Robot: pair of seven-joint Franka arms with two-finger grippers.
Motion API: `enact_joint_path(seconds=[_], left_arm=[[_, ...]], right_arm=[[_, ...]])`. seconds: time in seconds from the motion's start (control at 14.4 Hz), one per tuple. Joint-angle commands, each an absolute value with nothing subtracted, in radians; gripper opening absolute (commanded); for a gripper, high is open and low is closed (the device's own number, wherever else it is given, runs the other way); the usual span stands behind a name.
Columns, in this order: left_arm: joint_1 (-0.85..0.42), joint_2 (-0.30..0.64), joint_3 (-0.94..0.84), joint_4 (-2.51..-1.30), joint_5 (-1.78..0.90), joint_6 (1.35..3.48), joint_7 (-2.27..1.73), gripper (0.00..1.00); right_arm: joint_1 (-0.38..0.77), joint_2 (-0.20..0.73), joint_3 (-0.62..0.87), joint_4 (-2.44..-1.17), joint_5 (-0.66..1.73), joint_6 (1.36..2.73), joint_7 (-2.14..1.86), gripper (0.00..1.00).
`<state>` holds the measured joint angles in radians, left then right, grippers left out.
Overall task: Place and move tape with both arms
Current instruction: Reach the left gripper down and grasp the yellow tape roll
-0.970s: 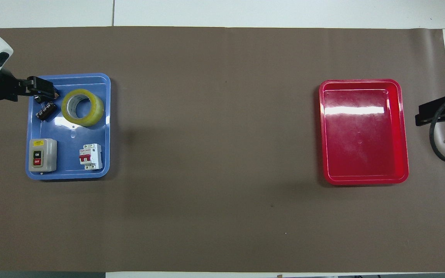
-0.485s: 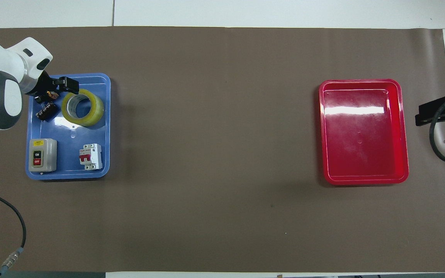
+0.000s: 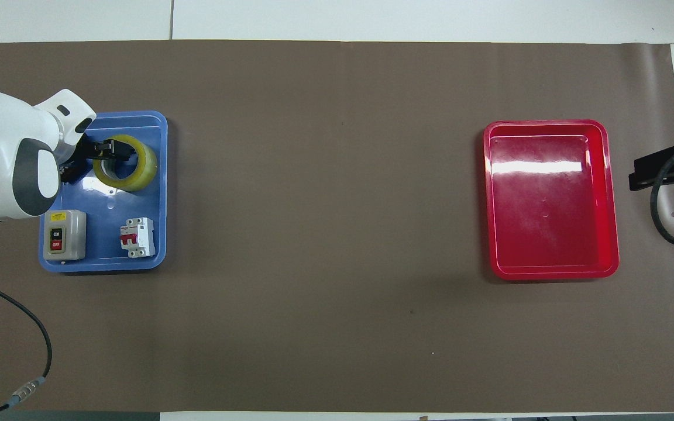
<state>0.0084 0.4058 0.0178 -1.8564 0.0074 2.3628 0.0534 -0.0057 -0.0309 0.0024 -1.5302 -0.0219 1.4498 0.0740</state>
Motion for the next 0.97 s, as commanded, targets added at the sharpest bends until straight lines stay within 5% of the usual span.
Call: enact_joint_path(seconds=[0.0,0.07,0.14,0.9], left_arm=[[0.012,0.38,0.017,-1.887,0.002,2.382,0.058,0.72],[0.014,0.377,0.015,-1.885,0.002,2.375,0.057,0.29],[0.014,0.376,0.017,-1.885,0.002,2.37,0.058,0.0],[0.005,0.266,0.009,-1.82,-0.006,2.162,0.032,0.0]], right_arm=[[-0.009,-0.046,0.005,-1.543,-0.026,1.44,0.057,1.0],[-0.009,-0.046,0.005,-1.543,-0.026,1.44,0.057,1.0],[-0.009,-0.046,0.005,-1.543,-0.026,1.44,0.057,1.0],[-0.009,-0.046,0.005,-1.545,-0.026,1.44,0.057,1.0]])
